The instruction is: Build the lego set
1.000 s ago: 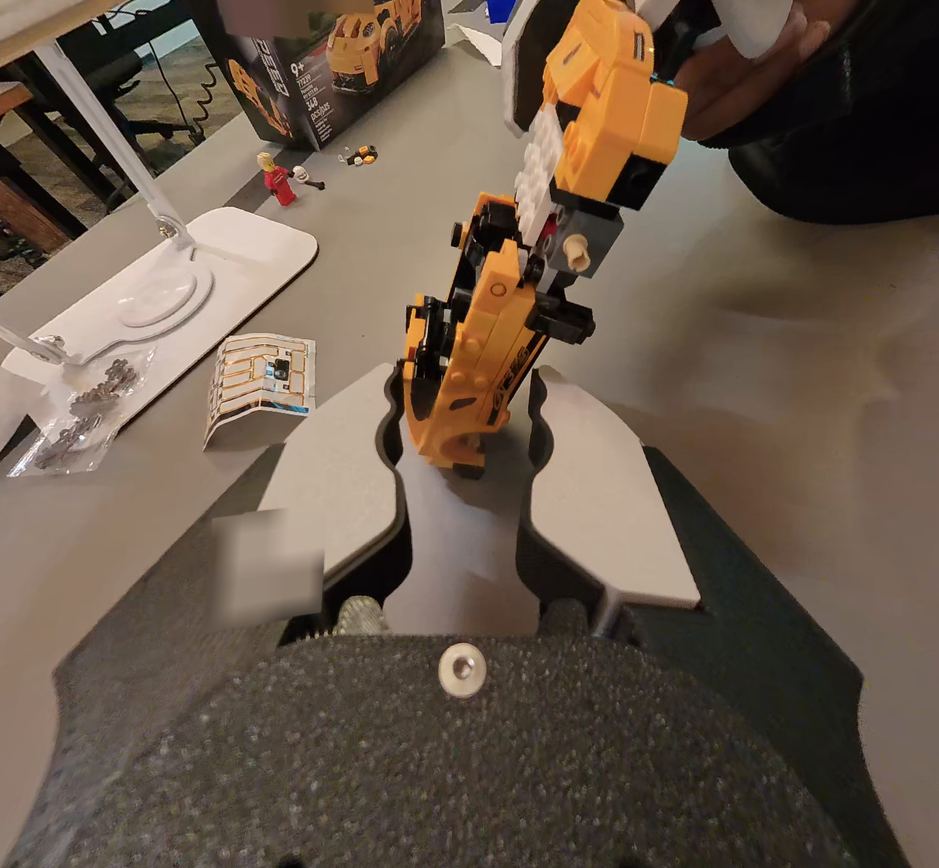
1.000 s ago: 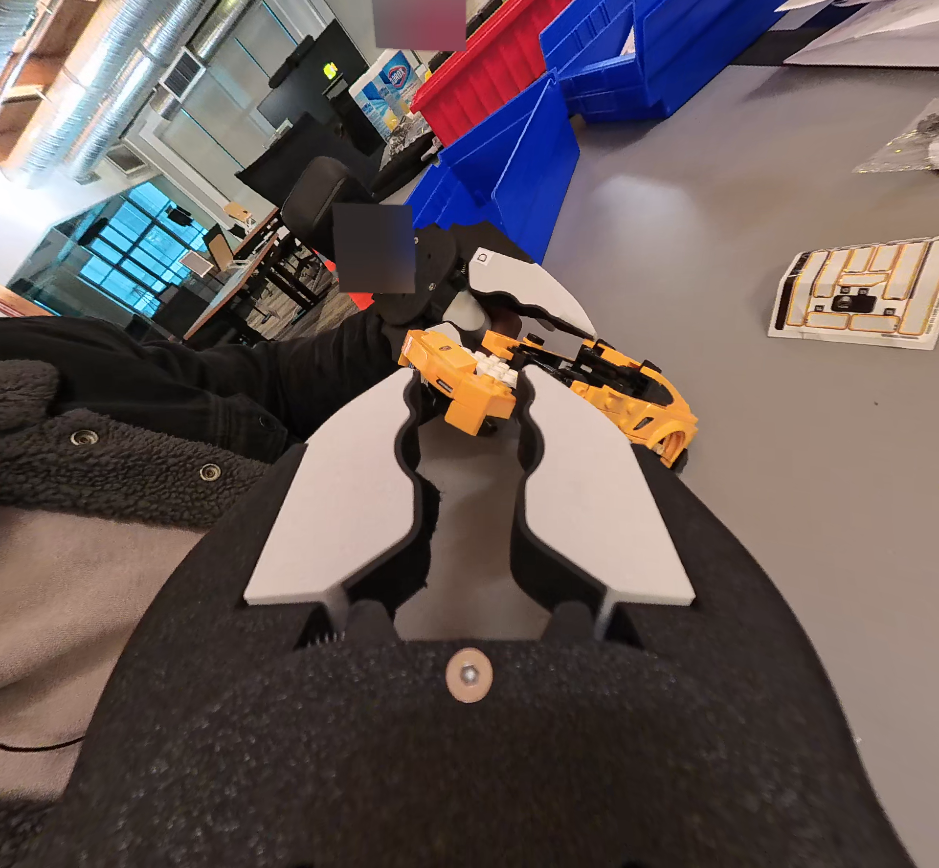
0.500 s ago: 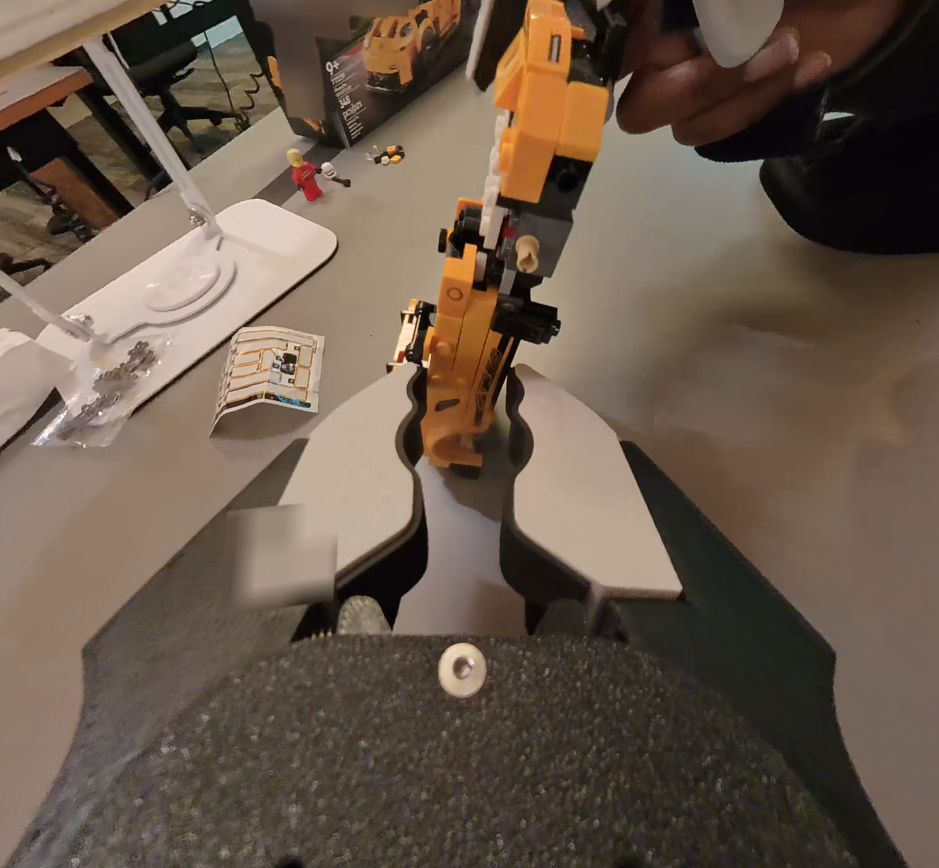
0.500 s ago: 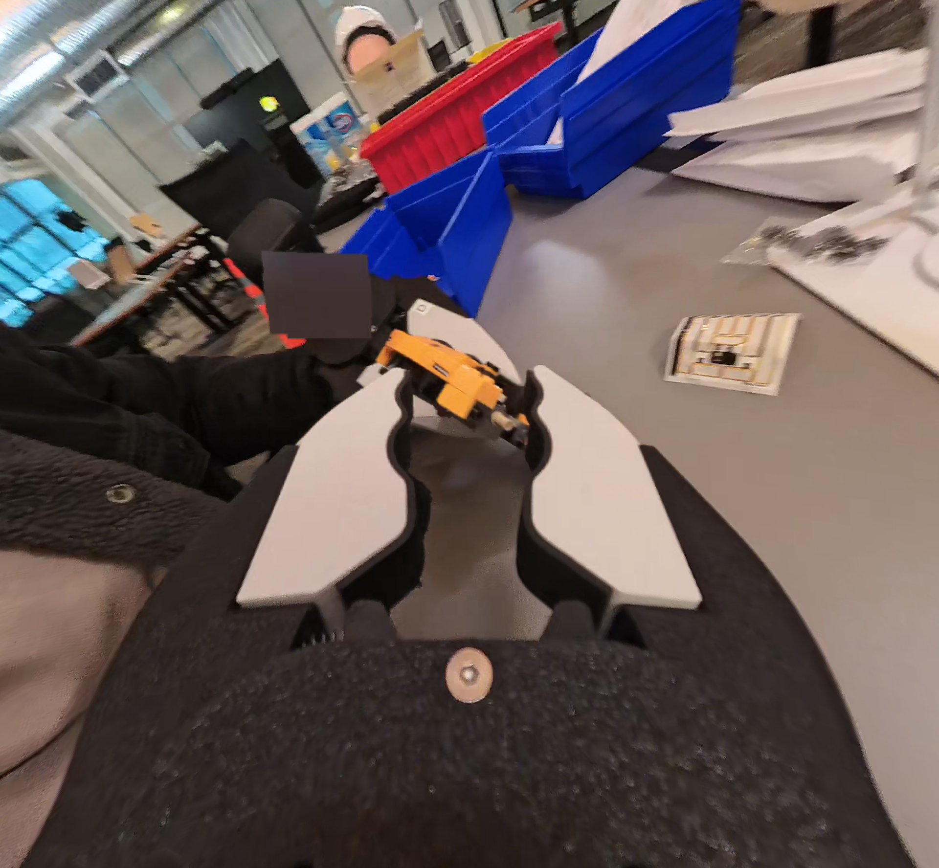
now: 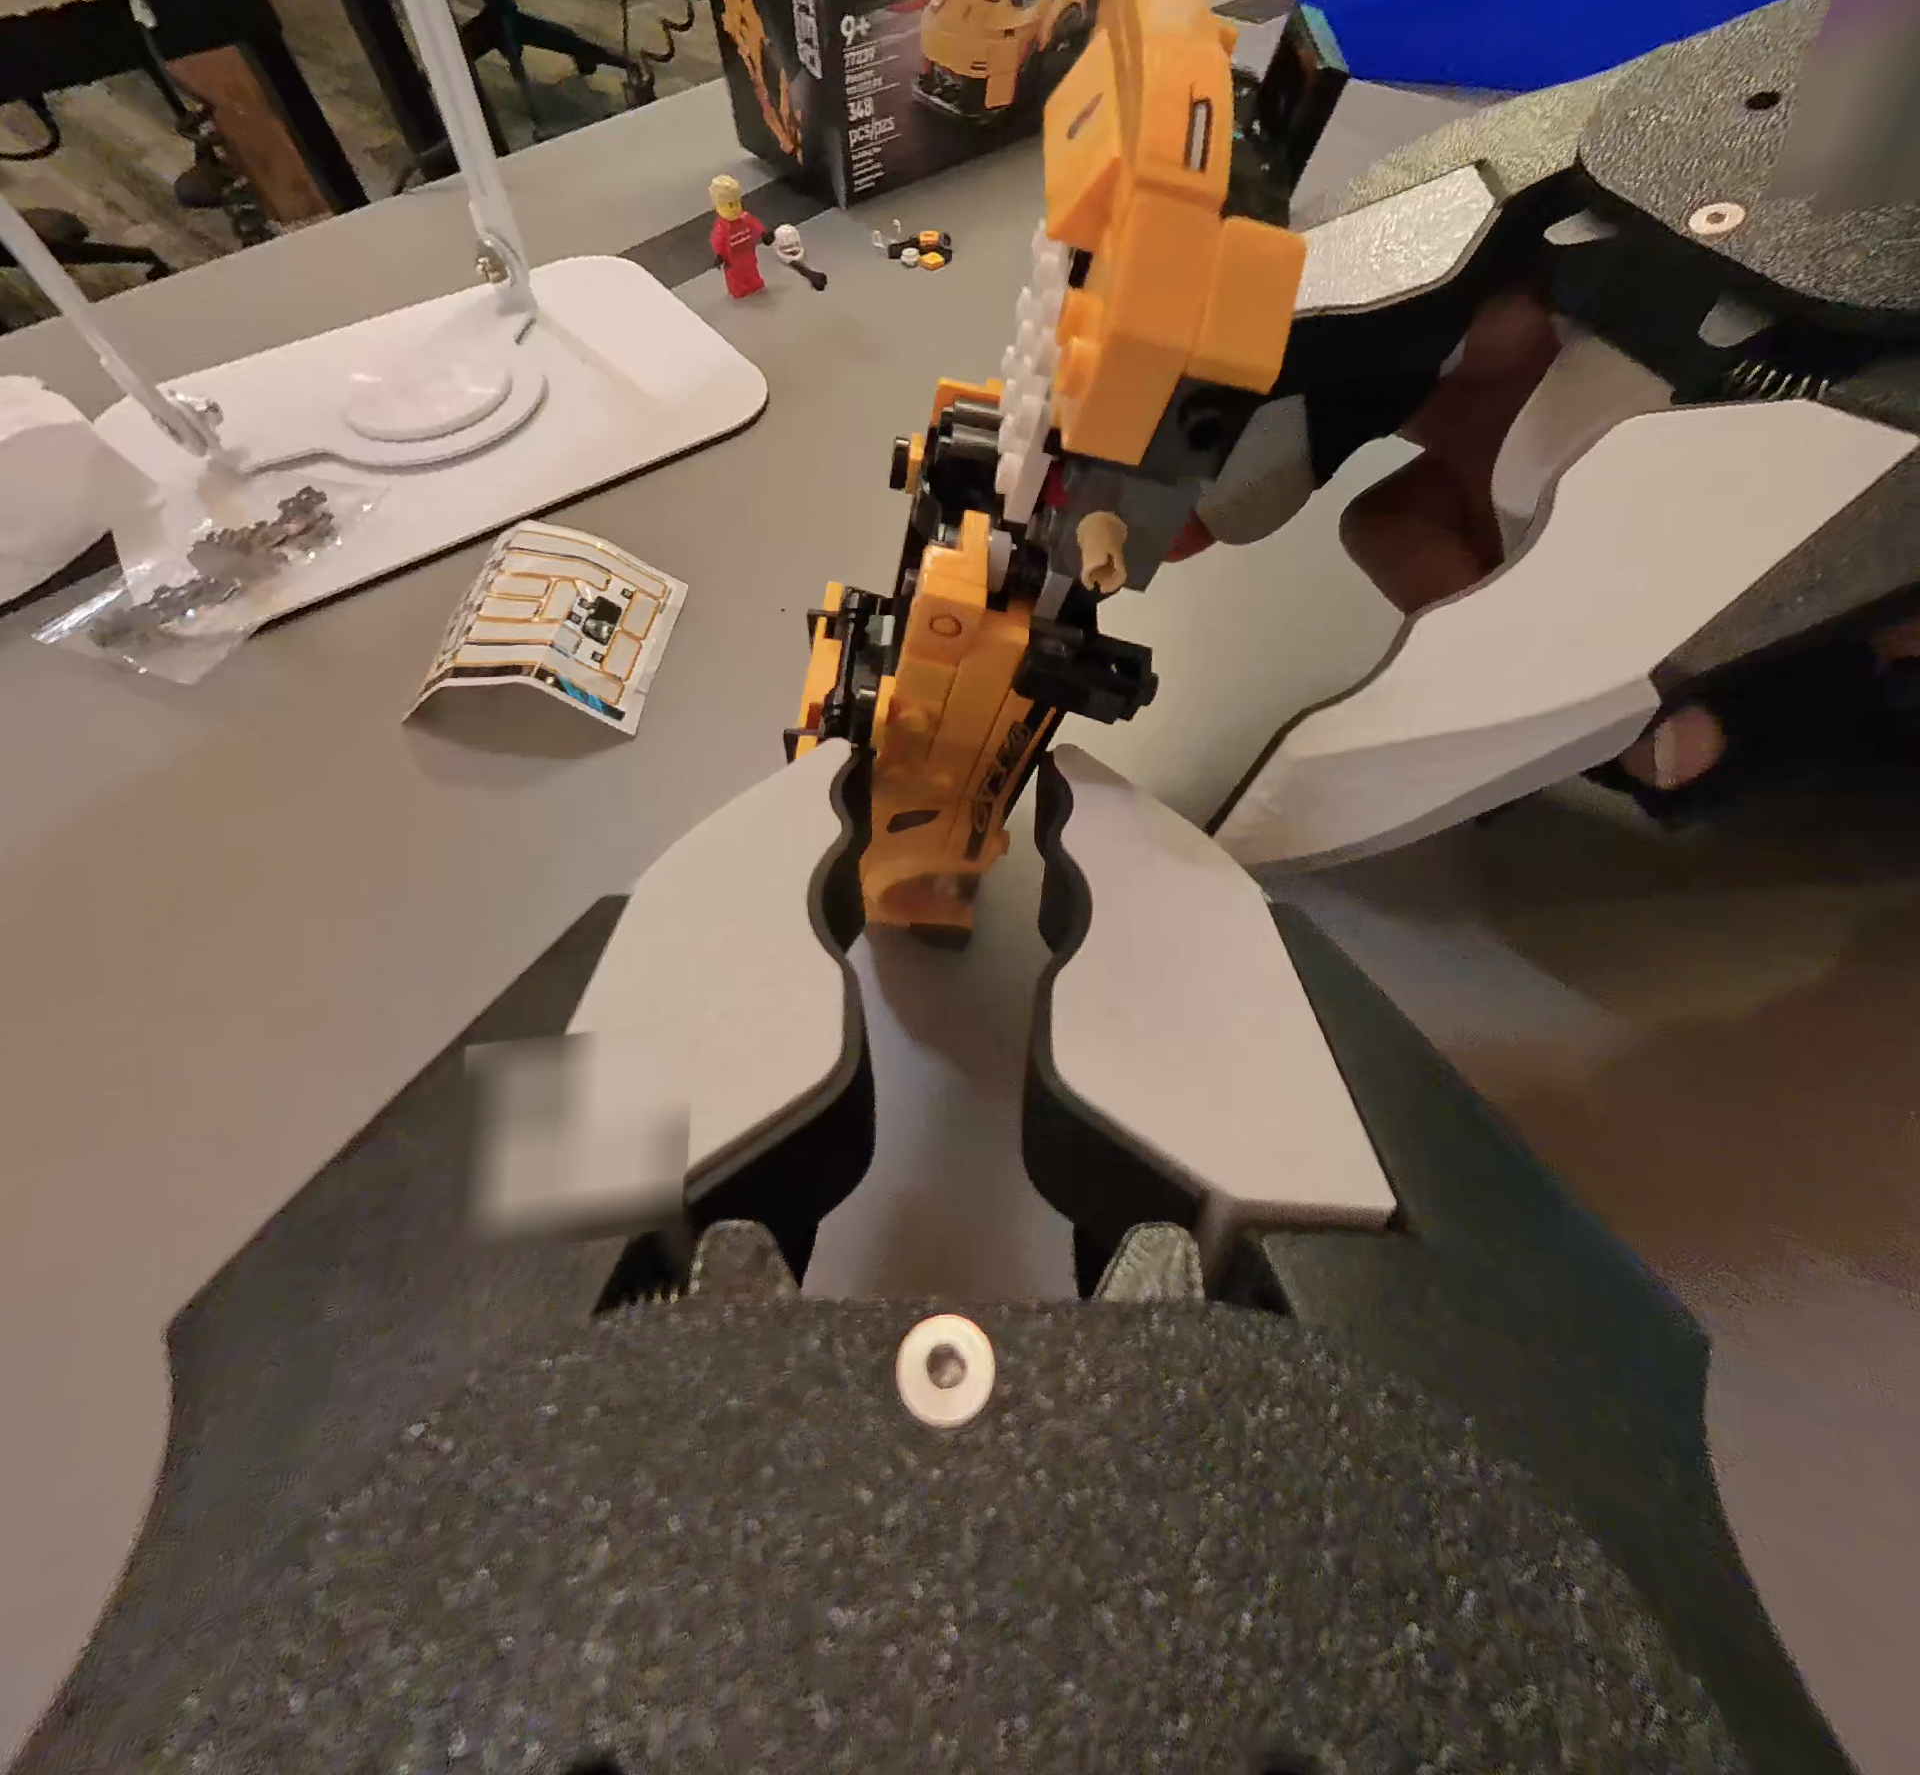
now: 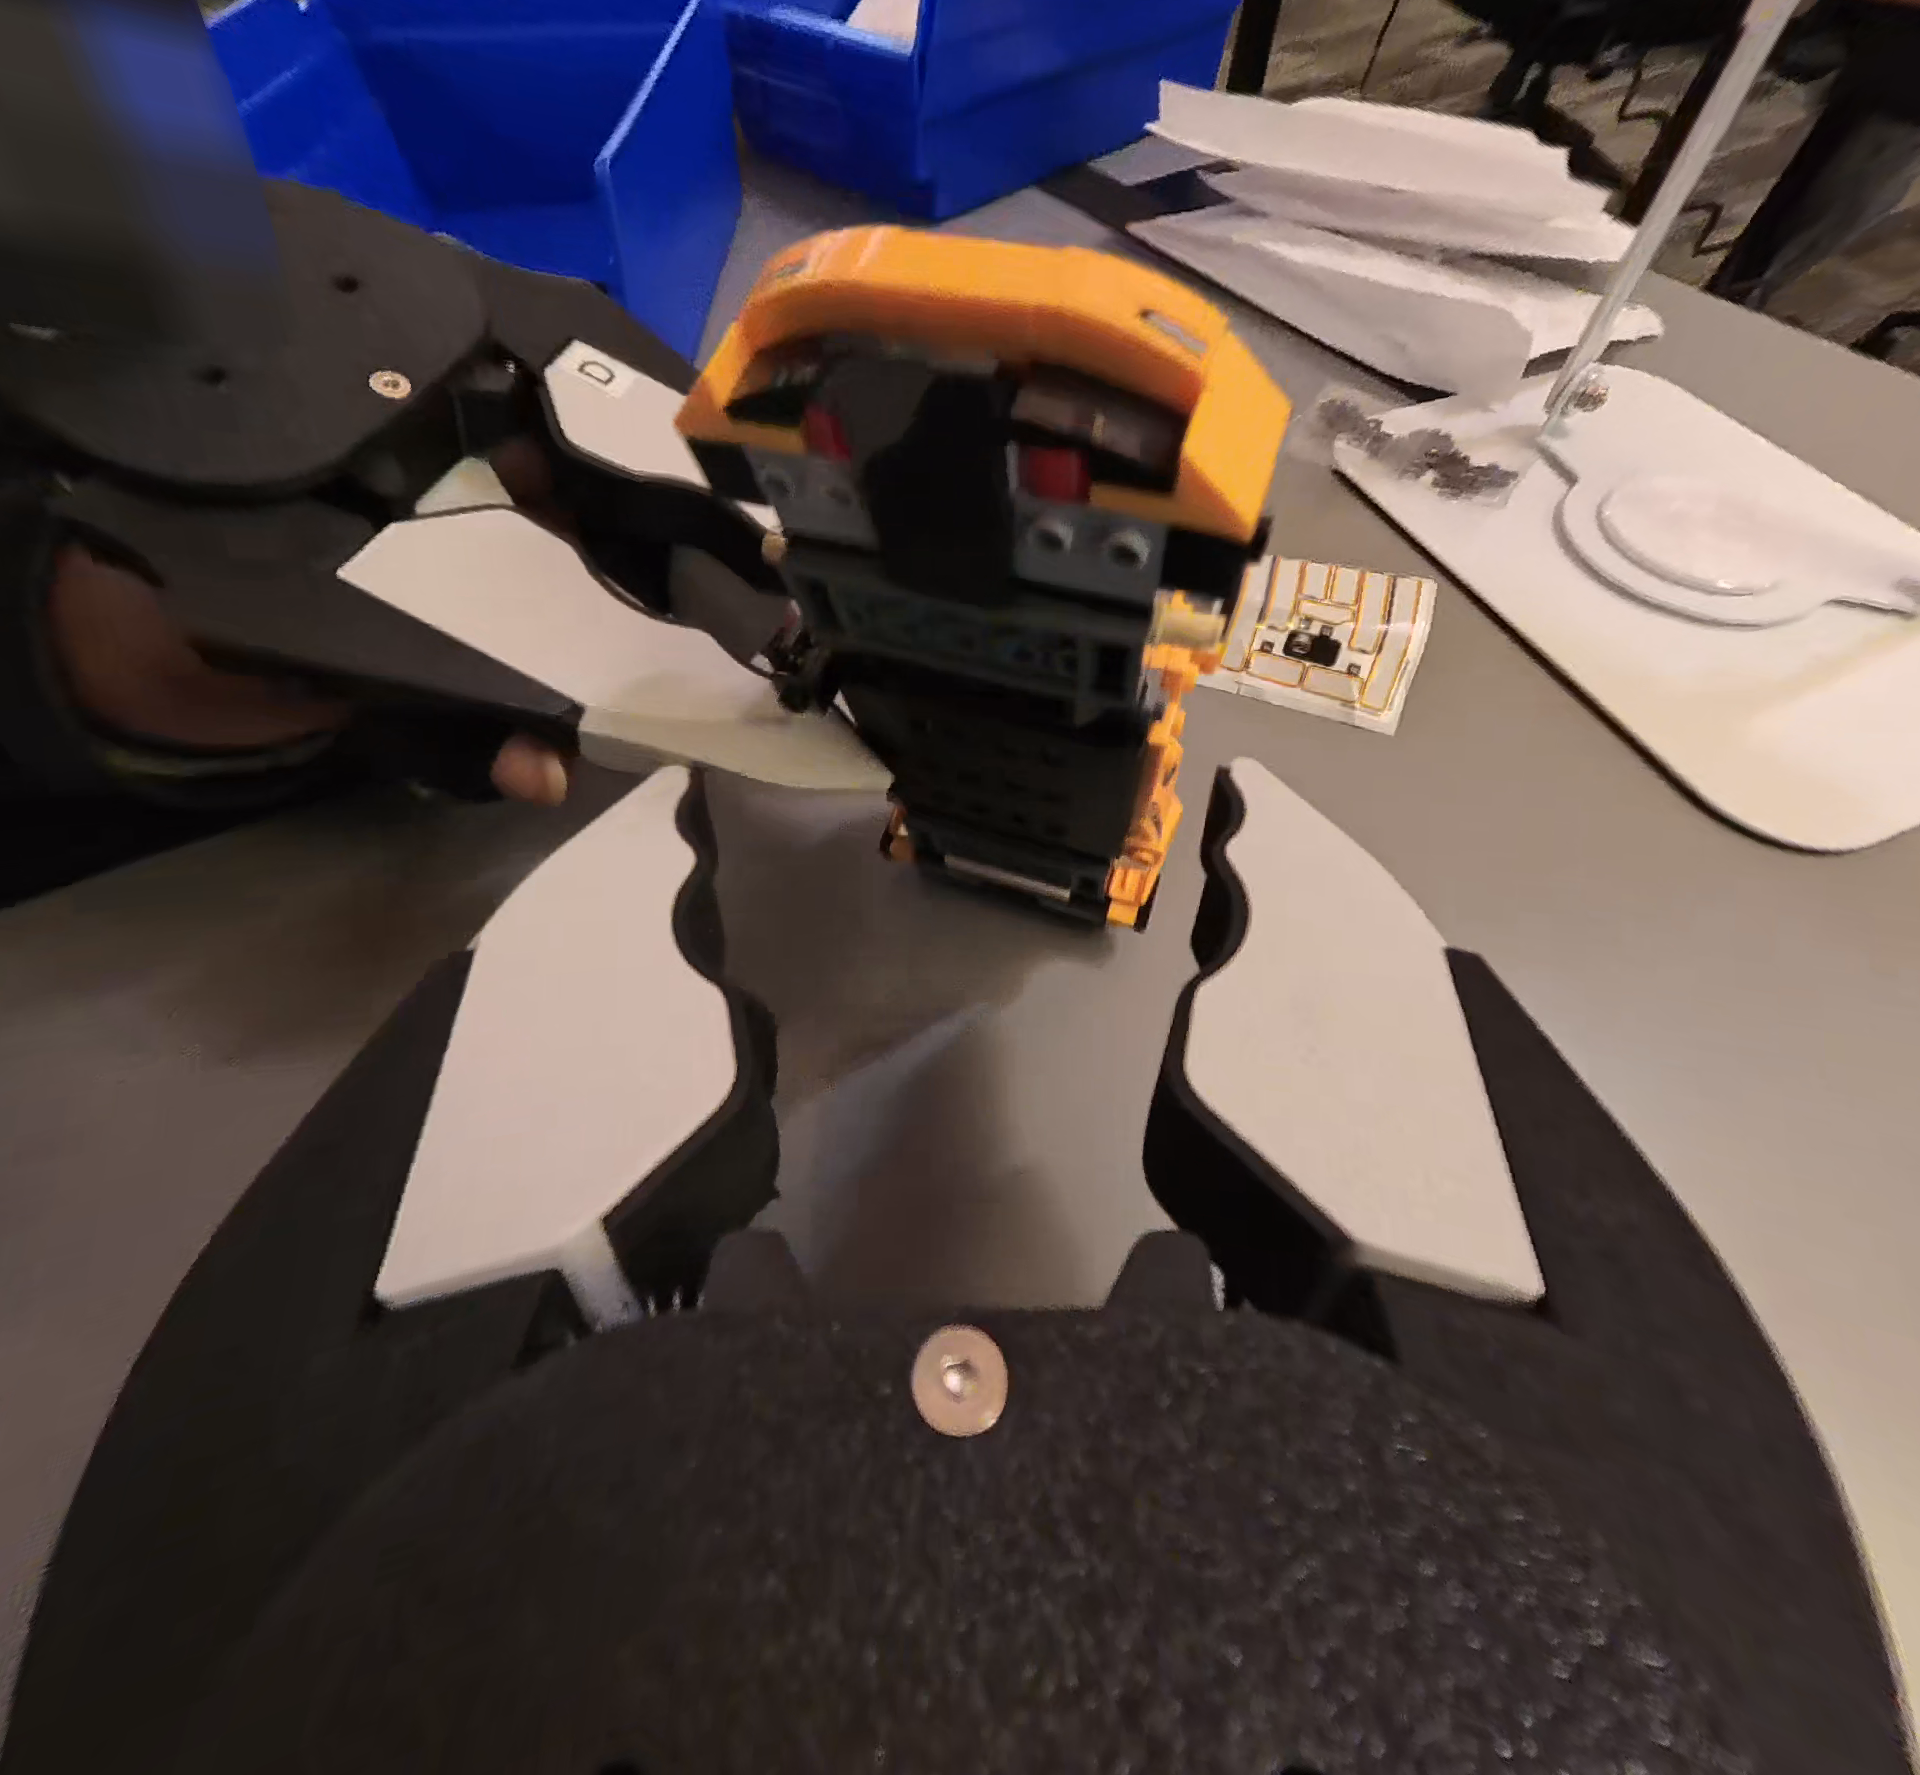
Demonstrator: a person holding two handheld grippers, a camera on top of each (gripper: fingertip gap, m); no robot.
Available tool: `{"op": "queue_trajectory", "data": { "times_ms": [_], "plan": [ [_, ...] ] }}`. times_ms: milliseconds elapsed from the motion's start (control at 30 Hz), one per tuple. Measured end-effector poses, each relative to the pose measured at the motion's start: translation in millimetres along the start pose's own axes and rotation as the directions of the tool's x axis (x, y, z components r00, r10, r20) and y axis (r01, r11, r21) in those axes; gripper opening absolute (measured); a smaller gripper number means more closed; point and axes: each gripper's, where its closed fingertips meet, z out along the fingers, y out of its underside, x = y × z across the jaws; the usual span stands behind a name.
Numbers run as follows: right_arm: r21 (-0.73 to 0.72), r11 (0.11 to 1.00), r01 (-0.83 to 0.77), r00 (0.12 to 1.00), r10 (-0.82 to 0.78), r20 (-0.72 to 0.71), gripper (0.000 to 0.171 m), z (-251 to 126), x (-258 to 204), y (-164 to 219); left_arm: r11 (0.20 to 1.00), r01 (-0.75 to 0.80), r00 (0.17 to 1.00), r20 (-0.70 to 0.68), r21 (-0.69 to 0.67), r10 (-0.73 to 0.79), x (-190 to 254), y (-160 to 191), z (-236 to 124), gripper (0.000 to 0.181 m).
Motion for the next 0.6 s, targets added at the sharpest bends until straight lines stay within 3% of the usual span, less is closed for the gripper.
{"op": "queue_trajectory", "data": {
  "times_ms": [100, 200, 267, 433, 600],
  "plan": [
    [-0.005, 0.999, -0.04, 0.999, 0.04, 0.023, 0.087, 7, 1, -6, 0.996, 0.086, 0.996, 0.008, 0.009, -0.086, -9, -1, -2, 0.03],
    [0.038, 0.992, -0.119, 0.985, 0.113, 0.132, 0.088, 5, -6, -16, 0.995, 0.096, 0.995, -0.003, 0.011, -0.096, -8, -1, -2, 0.03],
    [0.034, 0.991, -0.132, 0.984, 0.127, 0.124, 0.088, 7, -3, -20, 0.995, 0.099, 0.995, -0.012, 0.011, -0.099, -6, -1, -2, 0.03],
    [0.011, 0.996, -0.084, 0.993, 0.083, 0.083, 0.08, 18, 1, -19, 0.995, 0.098, 0.994, -0.056, 0.002, -0.098, 9, 0, -1, 0.032],
    [-0.002, 0.999, 0.046, 0.979, -0.044, 0.2, 0.079, 15, -1, -19, 0.997, 0.073, 0.983, -0.168, 0.017, -0.069, 17, -1, -4, 0.038]
  ]
}}
